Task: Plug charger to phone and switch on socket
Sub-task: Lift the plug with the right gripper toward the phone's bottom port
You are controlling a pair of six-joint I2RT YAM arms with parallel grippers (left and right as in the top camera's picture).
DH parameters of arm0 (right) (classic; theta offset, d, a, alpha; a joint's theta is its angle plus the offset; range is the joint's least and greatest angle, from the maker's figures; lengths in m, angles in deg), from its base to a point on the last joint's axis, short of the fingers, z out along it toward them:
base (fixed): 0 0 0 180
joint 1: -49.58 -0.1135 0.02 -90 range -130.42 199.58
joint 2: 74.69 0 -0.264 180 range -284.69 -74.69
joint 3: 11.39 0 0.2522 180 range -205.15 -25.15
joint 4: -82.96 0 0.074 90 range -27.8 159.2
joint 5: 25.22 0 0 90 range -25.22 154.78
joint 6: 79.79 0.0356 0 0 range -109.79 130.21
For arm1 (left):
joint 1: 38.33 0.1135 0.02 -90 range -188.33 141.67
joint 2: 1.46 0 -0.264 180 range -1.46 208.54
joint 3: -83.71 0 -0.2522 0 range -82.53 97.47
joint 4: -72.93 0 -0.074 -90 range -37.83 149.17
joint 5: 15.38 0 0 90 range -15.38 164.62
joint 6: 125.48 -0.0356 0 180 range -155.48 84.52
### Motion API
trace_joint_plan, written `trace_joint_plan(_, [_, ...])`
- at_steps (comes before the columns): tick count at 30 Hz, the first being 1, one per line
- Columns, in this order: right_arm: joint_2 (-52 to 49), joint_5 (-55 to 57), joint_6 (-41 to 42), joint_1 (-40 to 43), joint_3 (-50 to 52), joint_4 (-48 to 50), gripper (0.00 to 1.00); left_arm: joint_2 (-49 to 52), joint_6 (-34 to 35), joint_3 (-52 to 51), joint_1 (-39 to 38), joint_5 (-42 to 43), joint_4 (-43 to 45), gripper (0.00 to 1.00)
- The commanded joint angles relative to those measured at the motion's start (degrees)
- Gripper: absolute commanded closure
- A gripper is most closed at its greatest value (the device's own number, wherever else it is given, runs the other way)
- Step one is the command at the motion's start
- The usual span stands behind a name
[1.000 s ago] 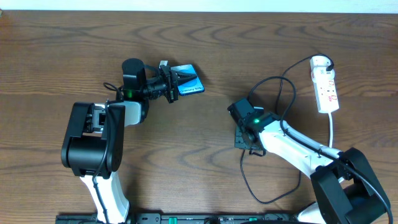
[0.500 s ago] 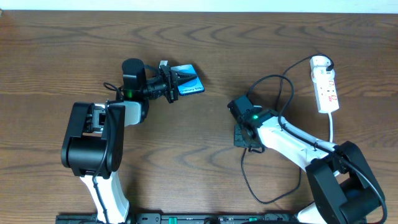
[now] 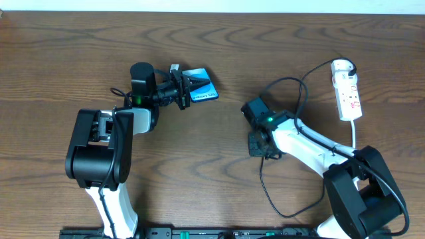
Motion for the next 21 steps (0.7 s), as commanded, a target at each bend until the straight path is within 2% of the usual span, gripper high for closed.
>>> trace_joint_plan(1, [1.1,-5.6,-8.8,0.2,-4.5,0.2,0.99,-0.4,-4.2,1.2,0.0,0.8,0.5,0.92])
trace_joint_plan(6, [5.0,-15.8,-14.7,0.2,-5.9,4.3,0.99,-0.4,-8.1,1.2,0.0,0.5,0.5,0.93])
trace_joint_plan(11, [8.3,-21.2,-18.6,0.2,-5.9,6.3,0.99,-0.4,-10.3,1.2,0.0,-0.8,0.2,0.93])
trace_joint_plan(16, [9.8,-24.2,-20.3,0.1,-5.9,6.3,0.99,-0.4,-17.0,1.2,0.0,-1.1,0.0,0.93])
trace_joint_plan(21, [9.8,-30.2,-21.4,0.1,-5.8,6.4,0.99,-0.4,-20.2,1.2,0.0,-1.4,0.1,0.93])
